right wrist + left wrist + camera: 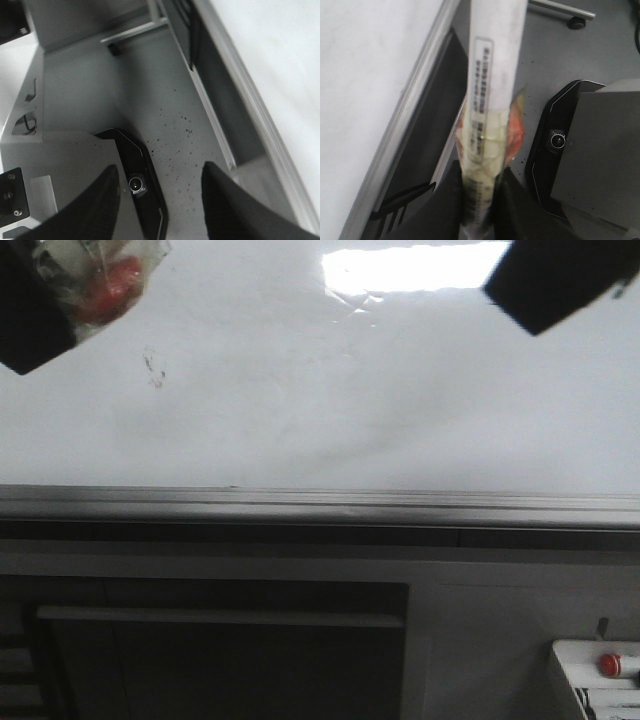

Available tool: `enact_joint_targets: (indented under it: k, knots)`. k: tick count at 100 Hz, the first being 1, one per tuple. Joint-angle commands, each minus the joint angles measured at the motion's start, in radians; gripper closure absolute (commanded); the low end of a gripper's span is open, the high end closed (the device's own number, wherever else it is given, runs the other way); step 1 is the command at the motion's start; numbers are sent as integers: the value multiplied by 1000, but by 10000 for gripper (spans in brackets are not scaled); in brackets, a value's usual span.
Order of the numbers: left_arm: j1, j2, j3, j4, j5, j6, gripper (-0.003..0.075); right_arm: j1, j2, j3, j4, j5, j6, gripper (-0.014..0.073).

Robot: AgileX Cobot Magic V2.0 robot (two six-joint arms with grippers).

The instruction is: Write number 2 on whiteboard

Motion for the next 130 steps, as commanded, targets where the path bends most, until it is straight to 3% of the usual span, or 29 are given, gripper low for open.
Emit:
enact_joint_targets:
  k: [1, 40, 120, 130]
  knots:
    - [-52, -19, -35, -21, -32, 3, 738, 64, 41, -86, 41, -53, -59, 263]
    - [-123, -19, -35, -20, -32, 28, 738, 259, 191, -270, 41, -32, -85, 263]
    - [-123, -19, -35, -15, -97, 47, 738, 261, 195, -272, 45, -38, -85, 264]
    - [-123, -19, -35, -15, -97, 47, 738, 261, 195, -272, 45, -38, -85, 344]
